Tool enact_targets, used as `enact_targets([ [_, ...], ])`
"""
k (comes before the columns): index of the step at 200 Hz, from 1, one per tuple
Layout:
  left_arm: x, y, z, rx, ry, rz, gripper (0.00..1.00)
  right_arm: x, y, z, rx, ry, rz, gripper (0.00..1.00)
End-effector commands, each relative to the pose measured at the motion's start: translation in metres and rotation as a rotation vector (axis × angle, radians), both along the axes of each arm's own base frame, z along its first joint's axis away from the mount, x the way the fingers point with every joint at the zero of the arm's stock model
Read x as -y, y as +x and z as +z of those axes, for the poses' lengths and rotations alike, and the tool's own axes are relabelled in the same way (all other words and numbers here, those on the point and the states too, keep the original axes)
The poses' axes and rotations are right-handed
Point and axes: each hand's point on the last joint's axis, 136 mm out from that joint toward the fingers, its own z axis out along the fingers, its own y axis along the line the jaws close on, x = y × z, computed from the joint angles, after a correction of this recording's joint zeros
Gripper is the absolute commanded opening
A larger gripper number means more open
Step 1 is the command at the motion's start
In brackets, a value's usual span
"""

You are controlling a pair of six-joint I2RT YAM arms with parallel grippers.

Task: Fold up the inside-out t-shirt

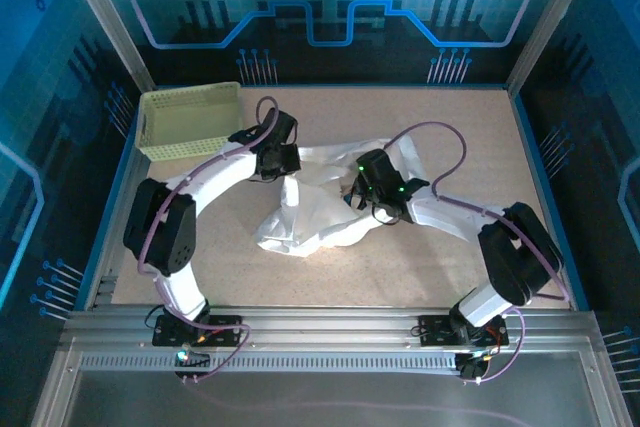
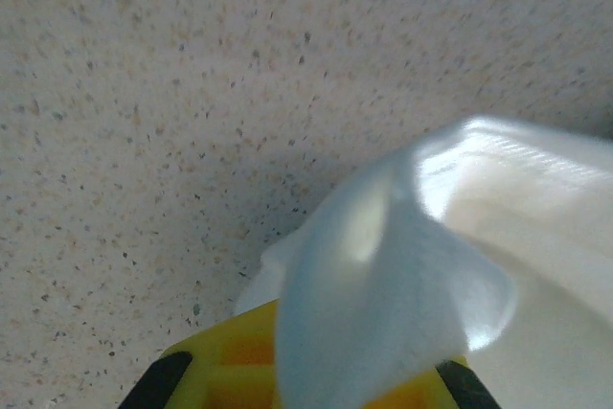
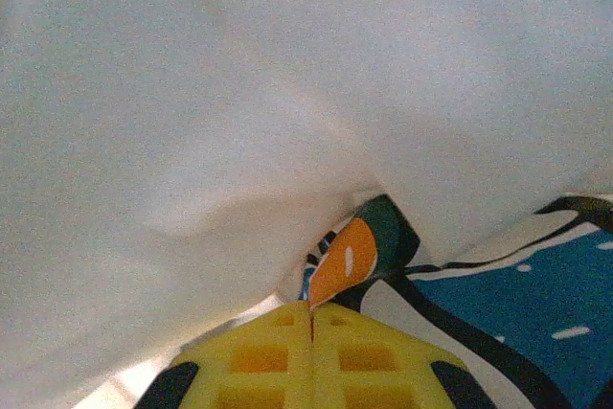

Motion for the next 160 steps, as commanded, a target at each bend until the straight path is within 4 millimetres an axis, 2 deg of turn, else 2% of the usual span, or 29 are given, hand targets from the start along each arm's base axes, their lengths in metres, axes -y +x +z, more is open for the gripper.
enact_targets([
  [1,0.003,0.005,0.007,-0.008,-0.012,0.0,0.01,-0.01,0.0,0.013,0.051,0.042,0.047,0.0],
  [6,0.002,0.006,0.004,-0.02,-0.001,-0.001,0.01,-0.013,0.001,0.018,0.066,0.06,0.061,0.0],
  [9,0.002,0.006,0.002,-0.028,0.004,-0.002,0.01,-0.012,-0.003,0.011,0.053,0.058,0.073,0.0],
  [26,0.005,0.005,-0.006,-0.064,0.037,-0.028,0.02,-0.017,-0.006,0.009,0.044,0.071,0.096,0.0],
  [44,0.011,0.002,-0.015,-0.088,0.084,-0.072,0.09,-0.019,-0.007,0.002,0.017,0.066,0.102,0.0],
  [67,0.023,0.0,-0.029,-0.137,0.103,-0.112,0.1,-0.017,-0.009,-0.02,-0.046,0.039,0.085,0.0],
  [80,0.027,-0.003,-0.036,-0.154,0.107,-0.118,0.1,-0.01,-0.016,-0.041,-0.108,0.001,0.067,0.0],
  [84,0.028,-0.003,-0.037,-0.158,0.105,-0.118,0.1,-0.013,-0.01,-0.036,-0.103,0.003,0.063,0.0],
  [119,0.035,-0.009,-0.043,-0.163,0.083,-0.132,0.1,-0.011,-0.015,-0.061,-0.174,-0.047,0.058,0.01],
  [133,0.036,-0.011,-0.043,-0.158,0.086,-0.132,0.1,-0.011,-0.016,-0.066,-0.188,-0.049,0.057,0.06],
  [150,0.035,-0.012,-0.043,-0.154,0.08,-0.127,0.1,-0.009,-0.018,-0.071,-0.212,-0.066,0.042,0.2],
  [160,0.035,-0.012,-0.042,-0.148,0.077,-0.125,0.09,-0.007,-0.019,-0.072,-0.223,-0.082,0.033,0.31],
])
